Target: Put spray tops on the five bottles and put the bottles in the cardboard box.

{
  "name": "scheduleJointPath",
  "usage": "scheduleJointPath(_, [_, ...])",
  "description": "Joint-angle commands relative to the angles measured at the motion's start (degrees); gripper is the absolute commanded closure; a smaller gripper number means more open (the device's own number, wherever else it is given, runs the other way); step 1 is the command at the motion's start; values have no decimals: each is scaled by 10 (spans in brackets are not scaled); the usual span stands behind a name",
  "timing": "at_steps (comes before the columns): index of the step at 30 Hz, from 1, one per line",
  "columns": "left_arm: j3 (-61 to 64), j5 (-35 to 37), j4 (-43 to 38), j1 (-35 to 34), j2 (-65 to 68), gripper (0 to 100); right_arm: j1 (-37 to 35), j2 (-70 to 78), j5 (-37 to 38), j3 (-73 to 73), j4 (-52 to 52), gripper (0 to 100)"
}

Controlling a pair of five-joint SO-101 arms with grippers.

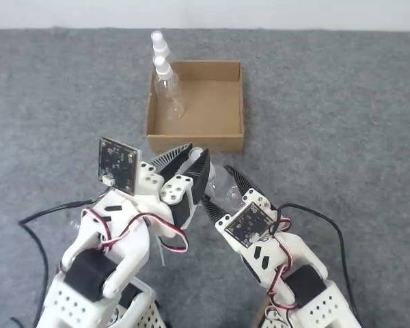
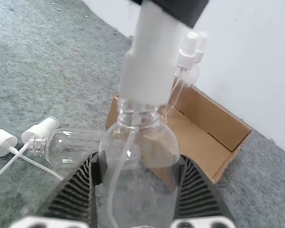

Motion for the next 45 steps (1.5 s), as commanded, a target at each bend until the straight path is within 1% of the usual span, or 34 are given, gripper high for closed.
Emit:
scheduleJointPath(1, [-6,-12,-19,2,-5,984,8,-13,3,11,-23,979])
scheduleJointPath(7, [3,-12,-20,3,-5,984,8,-13,-3,12,-23,979])
scheduleJointPath(11, [7,-13,-18,21,-5,984,8,-13,-64,11,-22,979])
scheduleJointPath(13, [8,-14,-18,38,-3,984,8,-13,-78,11,-22,979])
scheduleJointPath(23, [38,-15,-44,48,-2,984,8,-13,-80,11,-24,979])
scheduleJointPath(34, [56,-84,-42,48,-5,984,18,-14,-82,11,-23,979])
scheduleJointPath(37, [55,-84,-33,48,-6,984,33,-14,-83,11,-26,979])
scheduleJointPath(45, [47,-84,-25,48,-6,984,35,-14,-83,11,-24,979])
